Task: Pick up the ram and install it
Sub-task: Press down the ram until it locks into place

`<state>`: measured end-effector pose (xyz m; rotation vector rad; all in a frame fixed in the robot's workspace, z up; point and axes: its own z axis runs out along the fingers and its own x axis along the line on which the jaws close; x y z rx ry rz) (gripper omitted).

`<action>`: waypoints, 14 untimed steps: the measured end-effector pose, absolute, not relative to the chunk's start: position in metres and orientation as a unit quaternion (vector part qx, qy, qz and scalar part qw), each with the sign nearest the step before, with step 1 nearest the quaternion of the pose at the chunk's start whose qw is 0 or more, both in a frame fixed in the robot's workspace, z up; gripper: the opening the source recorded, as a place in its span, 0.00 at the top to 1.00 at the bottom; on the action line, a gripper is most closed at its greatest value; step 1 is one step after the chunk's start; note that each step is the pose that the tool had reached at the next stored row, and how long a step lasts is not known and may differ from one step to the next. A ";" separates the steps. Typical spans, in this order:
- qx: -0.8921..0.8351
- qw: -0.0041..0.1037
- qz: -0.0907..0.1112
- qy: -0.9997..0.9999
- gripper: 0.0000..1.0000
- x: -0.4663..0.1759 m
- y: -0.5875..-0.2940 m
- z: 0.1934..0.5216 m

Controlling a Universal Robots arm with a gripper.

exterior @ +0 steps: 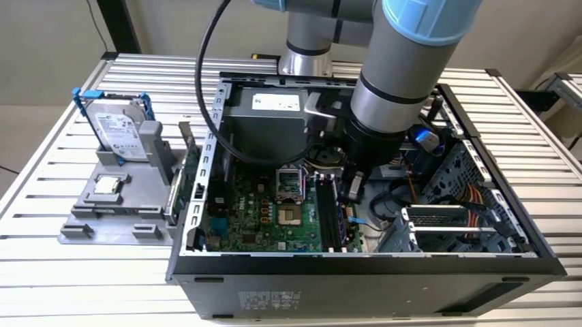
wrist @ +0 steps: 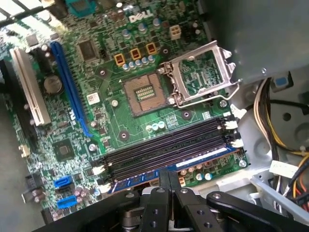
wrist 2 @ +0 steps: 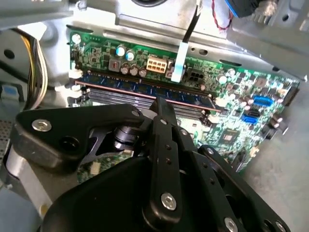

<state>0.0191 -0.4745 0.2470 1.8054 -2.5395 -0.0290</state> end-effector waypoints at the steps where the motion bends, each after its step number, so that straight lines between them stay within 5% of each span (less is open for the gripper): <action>1: 0.585 0.013 -0.009 -0.811 1.00 0.019 -0.475 0.247; 14: 0.637 0.011 -0.006 -0.771 1.00 0.019 -0.474 0.245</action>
